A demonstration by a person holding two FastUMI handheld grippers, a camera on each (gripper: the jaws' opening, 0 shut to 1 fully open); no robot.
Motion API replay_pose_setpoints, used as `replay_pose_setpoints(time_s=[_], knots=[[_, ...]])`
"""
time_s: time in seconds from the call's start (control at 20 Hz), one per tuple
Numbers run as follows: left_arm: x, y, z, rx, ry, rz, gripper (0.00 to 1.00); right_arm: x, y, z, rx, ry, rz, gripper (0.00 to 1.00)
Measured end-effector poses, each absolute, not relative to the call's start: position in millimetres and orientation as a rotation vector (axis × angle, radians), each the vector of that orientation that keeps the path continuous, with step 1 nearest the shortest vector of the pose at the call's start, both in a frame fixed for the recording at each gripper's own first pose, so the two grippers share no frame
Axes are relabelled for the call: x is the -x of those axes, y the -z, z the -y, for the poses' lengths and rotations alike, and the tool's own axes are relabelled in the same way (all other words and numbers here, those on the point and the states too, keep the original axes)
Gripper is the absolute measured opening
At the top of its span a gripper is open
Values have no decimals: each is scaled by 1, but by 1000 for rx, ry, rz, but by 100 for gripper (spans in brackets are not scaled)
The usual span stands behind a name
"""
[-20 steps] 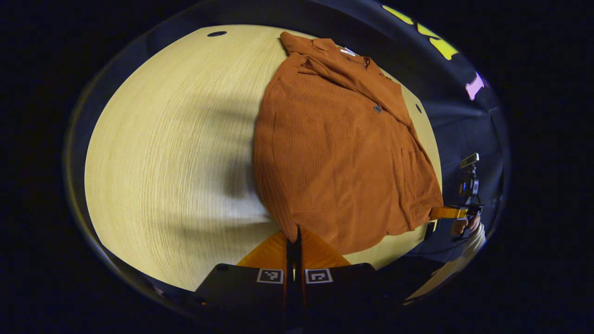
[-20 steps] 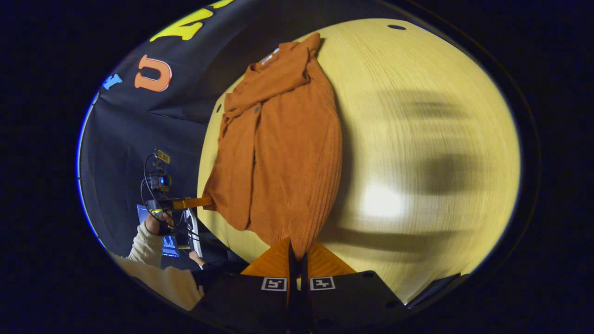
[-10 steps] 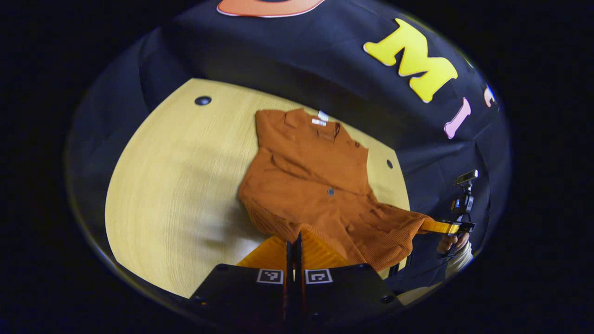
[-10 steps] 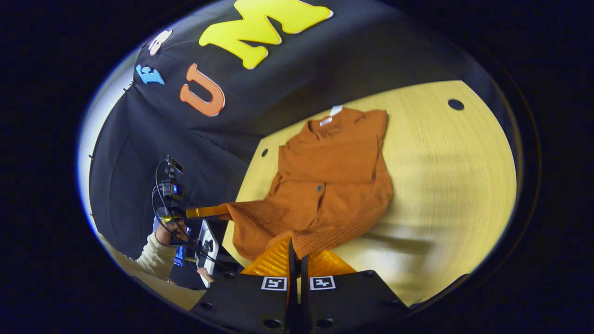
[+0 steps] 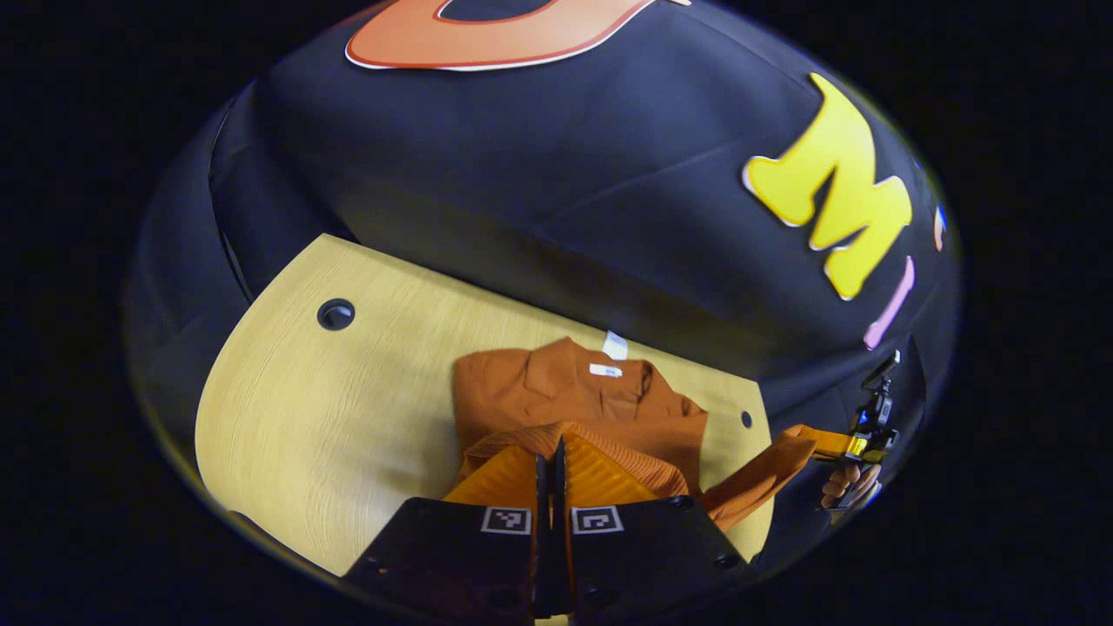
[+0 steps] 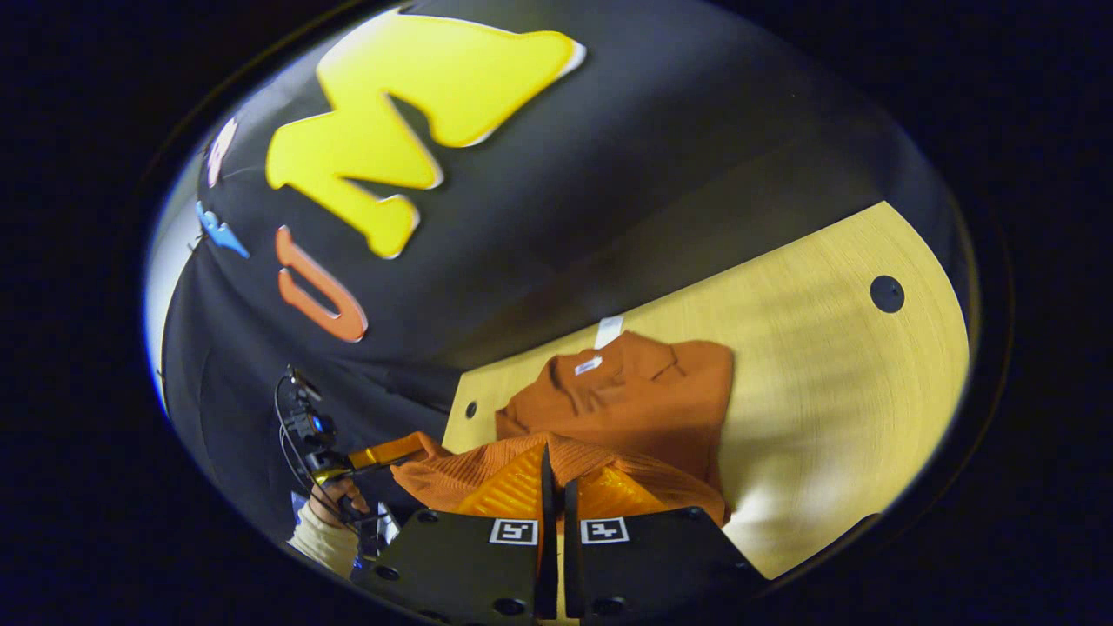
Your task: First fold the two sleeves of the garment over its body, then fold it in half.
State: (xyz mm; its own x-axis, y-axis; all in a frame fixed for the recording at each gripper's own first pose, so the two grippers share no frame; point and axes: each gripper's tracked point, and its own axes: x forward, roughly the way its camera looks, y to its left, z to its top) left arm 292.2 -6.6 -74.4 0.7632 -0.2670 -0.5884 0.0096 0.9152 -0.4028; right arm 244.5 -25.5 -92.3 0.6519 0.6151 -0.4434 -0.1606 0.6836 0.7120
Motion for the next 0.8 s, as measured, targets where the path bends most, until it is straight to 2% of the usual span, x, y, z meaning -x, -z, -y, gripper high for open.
replay_pose_setpoints(time_s=[0.2,0.3,0.45,0.8], knots=[[-357,131,16,431,99,-662,3,-340,160,47,-810,-247,-687,3],[-378,163,4,473,2,-650,3,-360,181,68,-795,-130,-665,3],[-382,176,-1,481,-23,-644,3,-367,198,64,-799,-107,-690,5],[-392,152,19,523,79,-570,9,-371,193,66,-907,-134,-693,9]])
